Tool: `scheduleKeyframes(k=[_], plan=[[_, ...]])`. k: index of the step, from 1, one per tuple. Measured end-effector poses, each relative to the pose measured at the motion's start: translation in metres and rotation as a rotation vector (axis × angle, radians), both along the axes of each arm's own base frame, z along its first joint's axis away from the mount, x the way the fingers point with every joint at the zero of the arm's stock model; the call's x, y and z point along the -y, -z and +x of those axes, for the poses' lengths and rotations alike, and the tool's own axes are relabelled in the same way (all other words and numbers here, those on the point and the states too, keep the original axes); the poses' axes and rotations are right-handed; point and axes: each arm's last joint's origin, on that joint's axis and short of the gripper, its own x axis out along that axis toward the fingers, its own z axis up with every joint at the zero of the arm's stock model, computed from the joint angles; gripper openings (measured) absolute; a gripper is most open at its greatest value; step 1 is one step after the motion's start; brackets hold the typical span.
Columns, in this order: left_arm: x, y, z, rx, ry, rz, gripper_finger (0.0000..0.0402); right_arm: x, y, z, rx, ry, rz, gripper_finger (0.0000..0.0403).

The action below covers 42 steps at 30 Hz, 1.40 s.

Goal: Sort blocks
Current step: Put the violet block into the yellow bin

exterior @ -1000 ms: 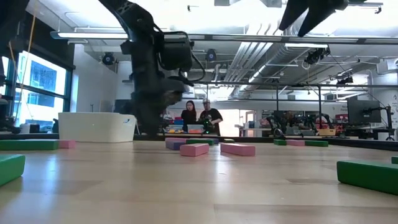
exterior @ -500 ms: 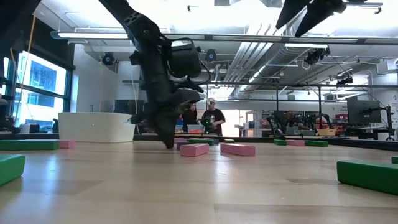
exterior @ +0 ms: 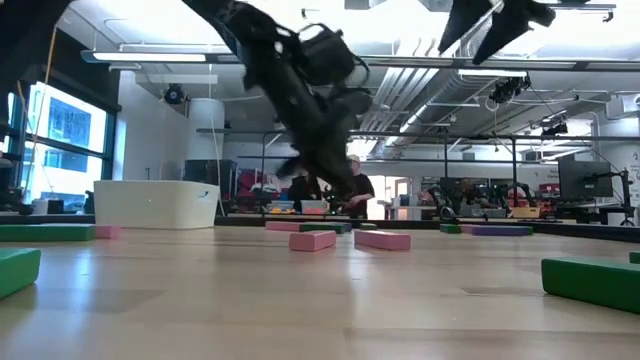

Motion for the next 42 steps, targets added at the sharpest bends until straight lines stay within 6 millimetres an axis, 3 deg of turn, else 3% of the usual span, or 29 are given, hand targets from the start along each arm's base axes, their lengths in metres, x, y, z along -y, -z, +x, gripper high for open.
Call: scheduleKeyframes(k=[5,12,16,19,22,27,29,36,42], plan=[[-0.002,-0.051,-0.031,-0.015,0.073,0.103,0.0,0.032,0.033,-0.007,-0.158,0.129,0.076,0.0279],[-0.009,-0.156,-0.08,0.337,0.106,0.332,0.0,0.109,0.084,-0.032,-0.306,0.207,0.336,0.0279],[-0.015,-0.198,-0.112,0.487,0.075,0.431,0.0,0.148,0.105,-0.051,-0.246,0.267,0.455,0.0279],[-0.022,-0.209,-0.128,0.498,0.056,0.477,0.0,0.167,0.115,-0.056,-0.211,0.307,0.474,0.0268],[-0.028,-0.213,-0.139,0.49,0.049,0.495,0.0,0.175,0.126,-0.054,-0.216,0.367,0.473,0.0223],[-0.039,-0.216,-0.148,0.504,0.093,0.507,0.0,0.174,0.149,-0.048,-0.21,0.451,0.5,0.006],[-0.044,-0.217,-0.151,0.525,0.105,0.505,0.0,0.17,0.16,-0.049,-0.195,0.48,0.523,0.0017],[-0.064,-0.229,-0.159,0.664,0.127,0.528,0.0,0.157,0.189,-0.058,-0.144,0.641,0.523,0.0003],[-0.076,-0.232,-0.166,0.695,0.104,0.551,0.0,0.157,0.179,-0.044,-0.072,0.633,0.485,0.0001]])
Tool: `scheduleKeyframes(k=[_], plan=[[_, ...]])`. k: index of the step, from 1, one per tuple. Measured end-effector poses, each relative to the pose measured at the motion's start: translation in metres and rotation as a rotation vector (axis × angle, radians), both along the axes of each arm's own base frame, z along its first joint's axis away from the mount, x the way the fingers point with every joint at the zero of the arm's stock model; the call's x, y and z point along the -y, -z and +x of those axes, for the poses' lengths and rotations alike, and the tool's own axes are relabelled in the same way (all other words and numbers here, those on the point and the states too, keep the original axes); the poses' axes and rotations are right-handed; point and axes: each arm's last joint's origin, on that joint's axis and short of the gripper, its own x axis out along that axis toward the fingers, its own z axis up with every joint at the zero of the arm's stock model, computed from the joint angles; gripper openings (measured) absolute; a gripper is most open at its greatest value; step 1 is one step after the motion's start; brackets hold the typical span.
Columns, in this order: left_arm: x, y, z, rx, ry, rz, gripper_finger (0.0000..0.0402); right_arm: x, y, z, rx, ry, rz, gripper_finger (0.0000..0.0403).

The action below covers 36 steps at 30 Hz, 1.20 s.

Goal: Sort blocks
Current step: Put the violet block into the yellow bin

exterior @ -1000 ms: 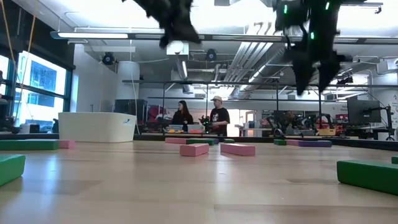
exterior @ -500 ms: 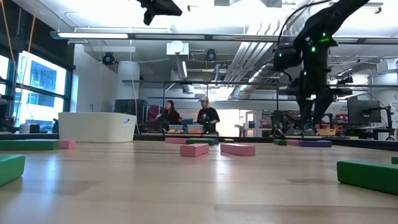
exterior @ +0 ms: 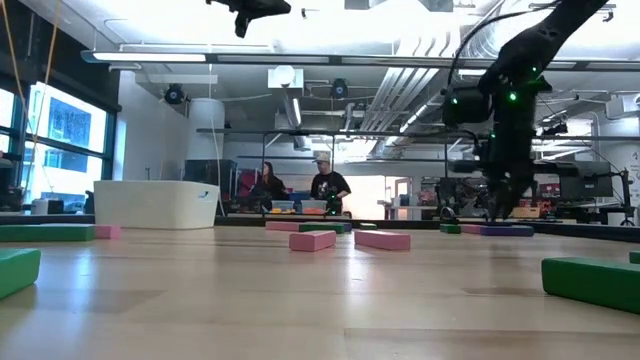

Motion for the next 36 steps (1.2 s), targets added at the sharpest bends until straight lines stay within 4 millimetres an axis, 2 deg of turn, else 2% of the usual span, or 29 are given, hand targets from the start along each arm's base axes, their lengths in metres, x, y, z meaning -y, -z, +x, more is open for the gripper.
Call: scheduleKeyframes(k=[7,21,25,29,36], plan=[[-0.004,-0.001,-0.003,0.008,-0.017,0.008,0.0,0.008,0.001,-0.009,-0.053,0.092,-0.055,0.0],[-0.004,-0.001,-0.002,0.011,-0.017,0.006,0.0,0.005,0.017,-0.019,-0.074,0.171,-0.105,0.0],[-0.004,-0.001,-0.002,0.014,-0.021,-0.021,0.0,0.005,0.017,-0.017,-0.068,0.096,-0.092,0.0],[-0.003,0.0,-0.002,0.019,-0.023,-0.058,0.0,-0.001,0.017,-0.012,-0.064,-0.056,-0.051,0.0],[0.008,0.0,0.006,0.03,0.009,-0.112,0.0,-0.03,0.017,0.015,0.023,-0.399,0.001,0.0]])
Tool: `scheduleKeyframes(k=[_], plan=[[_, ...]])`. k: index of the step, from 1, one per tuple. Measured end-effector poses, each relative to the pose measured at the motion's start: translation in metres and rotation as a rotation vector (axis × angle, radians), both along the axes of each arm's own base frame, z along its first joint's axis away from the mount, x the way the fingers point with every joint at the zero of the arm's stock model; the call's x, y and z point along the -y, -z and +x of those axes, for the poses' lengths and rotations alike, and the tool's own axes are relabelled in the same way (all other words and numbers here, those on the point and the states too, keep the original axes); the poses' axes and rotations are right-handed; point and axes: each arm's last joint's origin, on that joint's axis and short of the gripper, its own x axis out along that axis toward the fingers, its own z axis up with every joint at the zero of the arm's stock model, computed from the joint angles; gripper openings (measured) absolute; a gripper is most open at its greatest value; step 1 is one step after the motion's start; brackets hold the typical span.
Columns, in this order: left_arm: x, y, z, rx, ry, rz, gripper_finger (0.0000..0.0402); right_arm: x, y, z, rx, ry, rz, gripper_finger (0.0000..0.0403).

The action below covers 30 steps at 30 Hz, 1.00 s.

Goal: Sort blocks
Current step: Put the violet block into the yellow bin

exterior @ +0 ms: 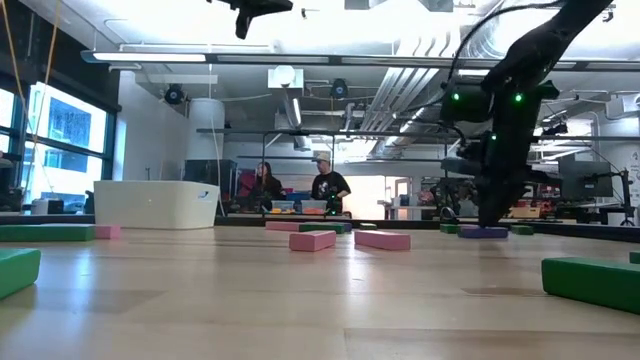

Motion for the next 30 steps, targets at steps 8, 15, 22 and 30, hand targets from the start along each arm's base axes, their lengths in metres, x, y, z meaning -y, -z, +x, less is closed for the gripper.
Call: scheduleKeyframes(k=[8,15,22,30], plan=[[0.028,0.0,0.016,0.011,0.034,-0.074,0.0,-0.063,0.001,0.02,-0.009,-0.392,0.079,0.0],[0.065,-0.003,0.036,0.057,-0.056,-0.067,0.0,-0.108,0.001,0.021,-0.075,-0.793,0.063,0.0],[0.09,-0.006,0.047,0.124,-0.126,-0.078,0.0,-0.118,-0.038,0.035,0.033,-0.886,-0.013,0.0],[0.097,-0.009,0.047,0.142,-0.116,-0.074,0.0,-0.128,-0.065,0.032,0.123,-0.405,0.124,0.0]])
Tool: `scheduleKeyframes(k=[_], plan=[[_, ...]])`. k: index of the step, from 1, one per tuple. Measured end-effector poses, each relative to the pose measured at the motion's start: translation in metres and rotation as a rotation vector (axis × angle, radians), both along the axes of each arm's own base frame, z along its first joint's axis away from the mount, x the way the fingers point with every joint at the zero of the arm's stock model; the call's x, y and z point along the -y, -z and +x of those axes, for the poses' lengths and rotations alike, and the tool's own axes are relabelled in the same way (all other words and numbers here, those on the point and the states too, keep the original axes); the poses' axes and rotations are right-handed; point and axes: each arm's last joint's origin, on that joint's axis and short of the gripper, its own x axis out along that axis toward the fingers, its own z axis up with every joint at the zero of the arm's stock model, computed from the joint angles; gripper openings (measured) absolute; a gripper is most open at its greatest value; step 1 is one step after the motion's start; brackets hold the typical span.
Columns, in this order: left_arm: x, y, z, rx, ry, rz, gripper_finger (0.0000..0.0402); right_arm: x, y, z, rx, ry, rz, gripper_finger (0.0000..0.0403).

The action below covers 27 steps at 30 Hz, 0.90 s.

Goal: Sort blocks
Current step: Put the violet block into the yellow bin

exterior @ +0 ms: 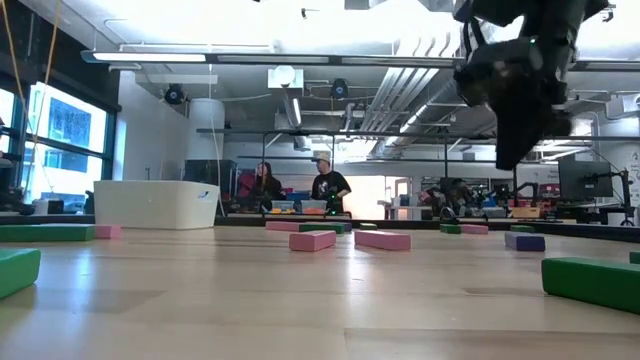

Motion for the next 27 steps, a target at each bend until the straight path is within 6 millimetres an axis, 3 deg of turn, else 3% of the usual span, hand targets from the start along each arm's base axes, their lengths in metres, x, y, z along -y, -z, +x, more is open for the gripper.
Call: scheduleKeyframes(k=[2,6,11,18,27], plan=[[-0.003,0.0,0.0,0.001,-0.01,0.0,0.0,-0.004,0.002,0.0,0.001,0.179,0.01,0.0001],[-0.011,0.0,-0.005,-0.017,-0.015,0.004,0.0,-0.014,0.003,0.0,0.041,0.37,-0.006,0.0028],[-0.026,-0.004,-0.021,-0.058,0.012,0.061,0.0,-0.026,0.009,-0.002,0.02,0.507,0.001,0.0106],[-0.042,-0.015,-0.056,-0.106,-0.01,0.154,0.0,-0.032,0.034,0.001,-0.134,0.747,0.041,0.0208],[-0.048,-0.016,-0.074,-0.147,0.031,0.193,0.0,-0.019,0.069,0.022,-0.238,0.887,0.09,0.0207]])
